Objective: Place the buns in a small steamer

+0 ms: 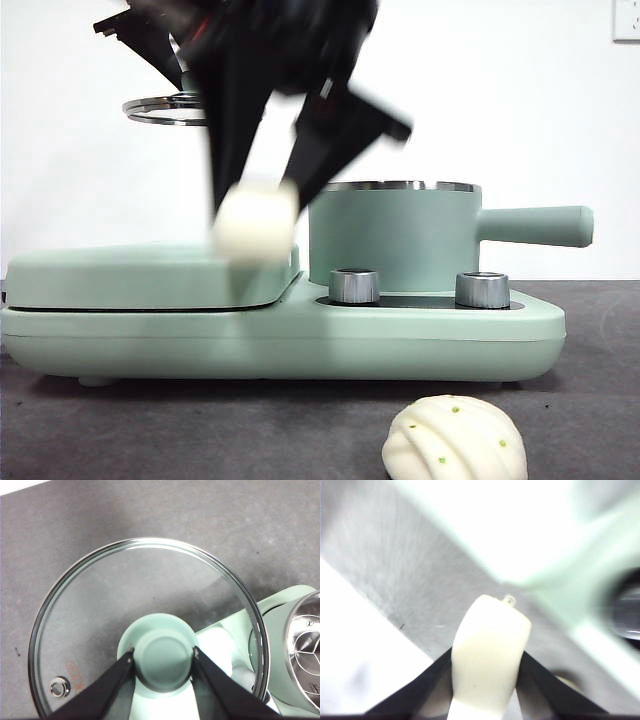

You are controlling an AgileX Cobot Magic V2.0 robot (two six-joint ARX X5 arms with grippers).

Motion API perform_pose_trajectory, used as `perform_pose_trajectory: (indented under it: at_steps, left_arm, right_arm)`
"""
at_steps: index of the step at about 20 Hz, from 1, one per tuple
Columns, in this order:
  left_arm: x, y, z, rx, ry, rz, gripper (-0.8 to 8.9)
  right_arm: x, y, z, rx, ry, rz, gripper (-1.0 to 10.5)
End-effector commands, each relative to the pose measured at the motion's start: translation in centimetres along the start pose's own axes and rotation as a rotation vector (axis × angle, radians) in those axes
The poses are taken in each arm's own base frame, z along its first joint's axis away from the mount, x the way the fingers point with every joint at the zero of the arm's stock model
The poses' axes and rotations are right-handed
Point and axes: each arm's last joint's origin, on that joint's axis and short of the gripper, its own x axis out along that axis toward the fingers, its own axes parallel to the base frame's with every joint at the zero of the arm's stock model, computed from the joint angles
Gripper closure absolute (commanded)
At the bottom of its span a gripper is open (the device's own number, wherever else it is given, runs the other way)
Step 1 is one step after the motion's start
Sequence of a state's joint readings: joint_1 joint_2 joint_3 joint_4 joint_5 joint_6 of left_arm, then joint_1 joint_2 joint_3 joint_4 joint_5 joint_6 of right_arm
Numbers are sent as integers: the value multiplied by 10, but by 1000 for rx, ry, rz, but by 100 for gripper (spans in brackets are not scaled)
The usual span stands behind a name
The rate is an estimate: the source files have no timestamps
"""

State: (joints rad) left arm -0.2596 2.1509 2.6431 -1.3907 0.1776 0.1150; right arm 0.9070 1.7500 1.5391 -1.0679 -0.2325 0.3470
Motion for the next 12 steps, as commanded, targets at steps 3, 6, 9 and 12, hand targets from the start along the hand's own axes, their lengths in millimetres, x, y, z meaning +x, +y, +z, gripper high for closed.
perform_pose_trajectory:
  at_steps: [3, 6, 9, 12]
  left_arm:
    - [-10, -4, 5, 11, -59, 0, 699]
    - [-10, -4, 5, 11, -59, 0, 699]
    - [-10, -4, 5, 11, -59, 0, 699]
    - [-10, -4, 5, 12, -59, 0, 699]
  right_arm:
    - [-69, -27, 38, -10, -128, -119, 783]
    - [-94, -61, 62, 58, -192, -150, 783]
    - [-94, -93, 82, 123, -206, -162, 783]
    - [-74, -115, 94, 152, -159, -115, 782]
